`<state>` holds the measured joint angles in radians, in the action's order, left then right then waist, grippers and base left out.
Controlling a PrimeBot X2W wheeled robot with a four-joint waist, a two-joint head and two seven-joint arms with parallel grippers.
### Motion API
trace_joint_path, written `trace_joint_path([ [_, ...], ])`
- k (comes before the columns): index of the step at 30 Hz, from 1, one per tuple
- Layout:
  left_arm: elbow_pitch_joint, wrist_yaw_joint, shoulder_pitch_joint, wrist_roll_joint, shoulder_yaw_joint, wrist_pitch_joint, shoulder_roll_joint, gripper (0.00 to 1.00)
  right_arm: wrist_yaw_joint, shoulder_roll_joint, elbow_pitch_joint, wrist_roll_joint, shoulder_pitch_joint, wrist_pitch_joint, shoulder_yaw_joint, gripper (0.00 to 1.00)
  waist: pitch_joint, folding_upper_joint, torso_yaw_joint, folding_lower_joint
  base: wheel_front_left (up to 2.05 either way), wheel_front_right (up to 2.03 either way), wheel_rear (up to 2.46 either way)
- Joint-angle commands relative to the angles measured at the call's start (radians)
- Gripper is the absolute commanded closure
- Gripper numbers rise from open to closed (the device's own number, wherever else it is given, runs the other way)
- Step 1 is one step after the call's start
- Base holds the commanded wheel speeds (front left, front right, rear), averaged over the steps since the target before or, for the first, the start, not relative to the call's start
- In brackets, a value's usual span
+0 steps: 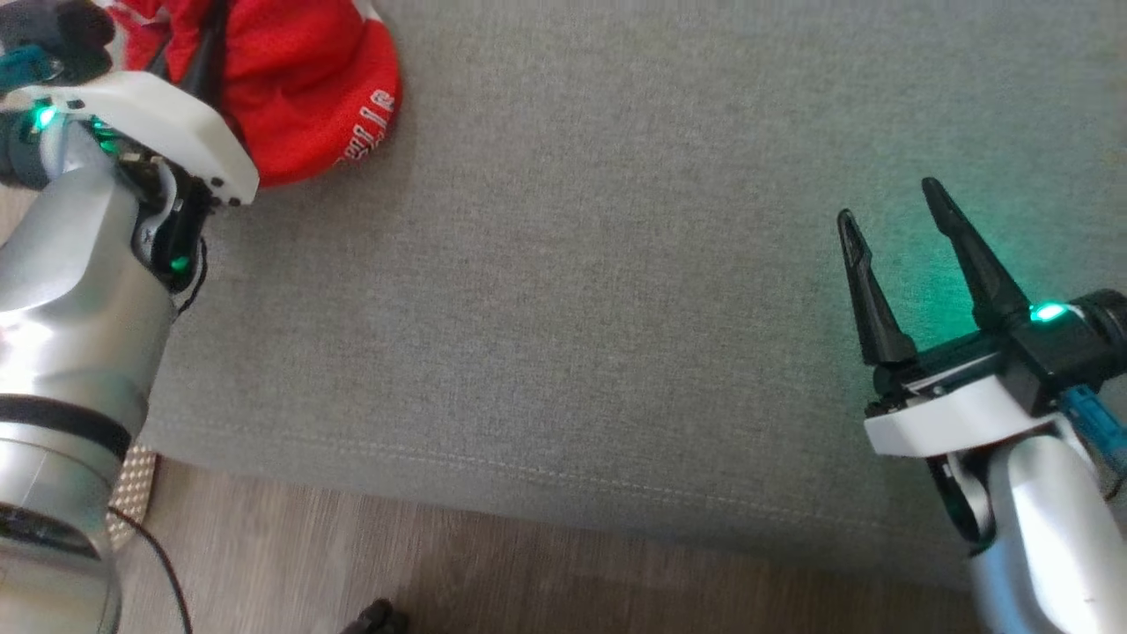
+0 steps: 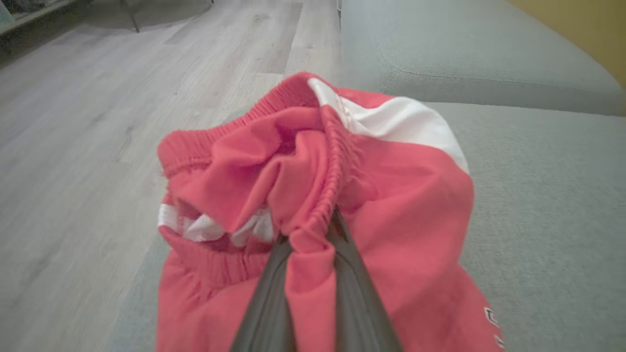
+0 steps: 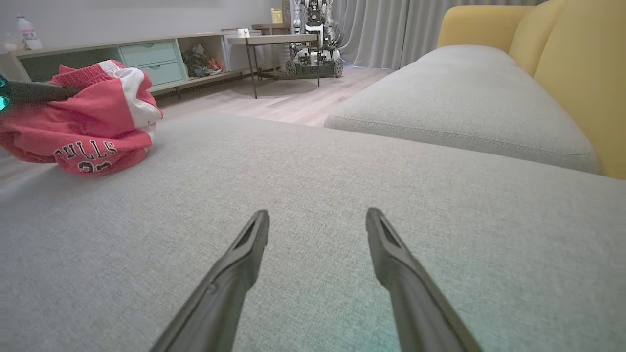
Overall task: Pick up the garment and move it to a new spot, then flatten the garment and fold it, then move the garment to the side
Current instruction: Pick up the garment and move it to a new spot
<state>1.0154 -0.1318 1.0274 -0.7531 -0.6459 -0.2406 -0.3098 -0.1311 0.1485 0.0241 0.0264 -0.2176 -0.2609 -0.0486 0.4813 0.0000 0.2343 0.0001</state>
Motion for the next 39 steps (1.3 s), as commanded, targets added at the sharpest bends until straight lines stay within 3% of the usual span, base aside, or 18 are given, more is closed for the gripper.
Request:
trace_joint_path([
  [1,-0.036,0.001,0.02,0.025,0.008,-0.016,-0.075,1.0,0.0,-0.024,-0.025,0.003,0.009,-0.001,-0.03,0.0,-0.05,0.0,-0.011,-0.0001,0.0,0.0,0.0],
  [11,-0.226,0.023,-0.056,0.094,0.036,-0.021,-0.108,1.0,0.0,-0.084,-0.015,0.048,0.024,-0.001,-0.033,0.0,-0.185,0.0,-0.098,-0.0001,0.0,0.0,0.0],
  [23,-0.423,0.077,-0.159,0.124,-0.02,-0.007,-0.002,1.0,0.0,-0.098,-0.108,0.148,0.036,-0.001,-0.015,0.0,-0.238,0.0,-0.327,-0.0001,0.0,0.0,0.0],
  [33,-0.362,0.109,-0.134,0.173,-0.09,0.025,0.058,1.0,0.0,-0.098,-0.138,0.18,0.01,-0.001,-0.017,0.0,-0.114,0.0,-0.523,-0.0001,0.0,0.0,0.0],
  [39,-0.24,0.094,-0.145,0.181,-0.124,0.045,0.07,1.0,0.0,-0.098,-0.145,0.186,0.004,-0.001,-0.026,0.0,-0.073,0.0,-0.569,-0.0001,0.0,0.0,0.0],
])
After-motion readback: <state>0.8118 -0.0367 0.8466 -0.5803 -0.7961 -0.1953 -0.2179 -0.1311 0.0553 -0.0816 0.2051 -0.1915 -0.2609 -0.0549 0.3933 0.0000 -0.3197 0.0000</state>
